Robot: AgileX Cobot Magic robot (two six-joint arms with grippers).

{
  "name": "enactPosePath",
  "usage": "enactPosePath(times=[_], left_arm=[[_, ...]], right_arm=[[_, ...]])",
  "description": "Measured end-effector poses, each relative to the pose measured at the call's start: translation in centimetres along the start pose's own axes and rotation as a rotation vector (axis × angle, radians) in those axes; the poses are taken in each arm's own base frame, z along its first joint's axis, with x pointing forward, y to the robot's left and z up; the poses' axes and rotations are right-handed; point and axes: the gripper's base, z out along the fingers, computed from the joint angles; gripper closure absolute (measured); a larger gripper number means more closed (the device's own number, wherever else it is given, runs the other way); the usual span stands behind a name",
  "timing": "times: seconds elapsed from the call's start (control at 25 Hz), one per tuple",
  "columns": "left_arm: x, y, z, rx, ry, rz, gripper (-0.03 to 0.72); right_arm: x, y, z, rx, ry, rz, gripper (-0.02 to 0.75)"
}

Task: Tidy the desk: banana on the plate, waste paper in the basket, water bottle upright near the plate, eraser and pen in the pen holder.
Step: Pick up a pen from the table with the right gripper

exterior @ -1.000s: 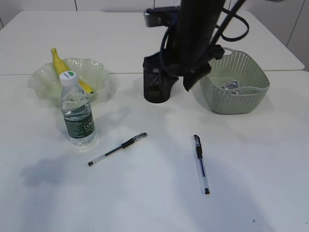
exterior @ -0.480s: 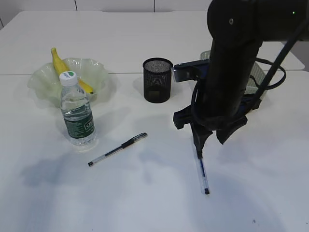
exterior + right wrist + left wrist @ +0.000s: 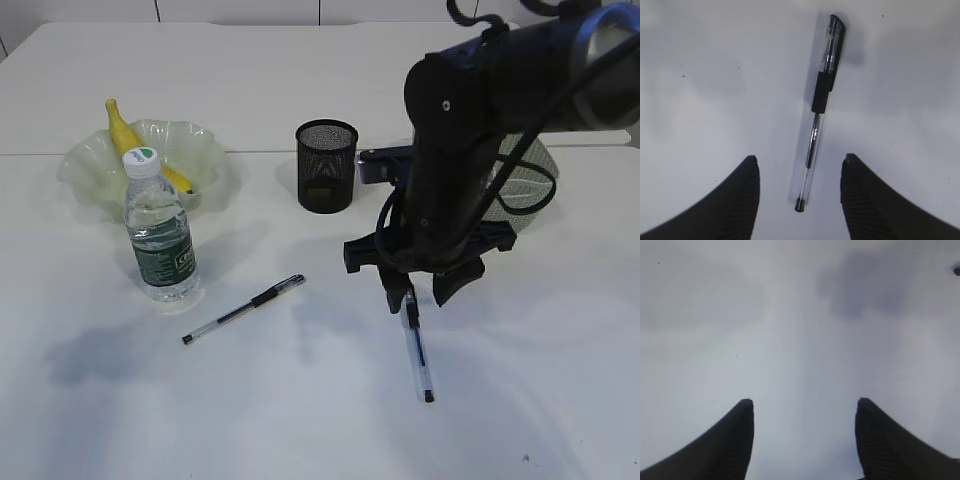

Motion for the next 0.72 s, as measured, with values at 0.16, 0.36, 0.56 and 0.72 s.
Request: enactPosePath(times=[0.16,0.36,0.56,0.72], left_arm=[[0.0,0.0,0.0,0.000,0.000,0.000,0.241],[0.0,0.0,0.0,0.000,0.000,0.000,0.241],[0.0,0.0,0.0,0.000,0.000,0.000,0.241],[0.0,0.0,0.0,0.000,0.000,0.000,0.241]], right_arm=[[-0.2,0.0,1.9,0.016,0.031,0.012,0.351],[-0.6,-0.4,3.3,0.025,0.043,0.021,0.355],[-1.0,-1.3,3.9,0.036,0.047,0.043,0.360],[-1.3,-1.6,4.2,0.025,0.034,0.034,0.361]])
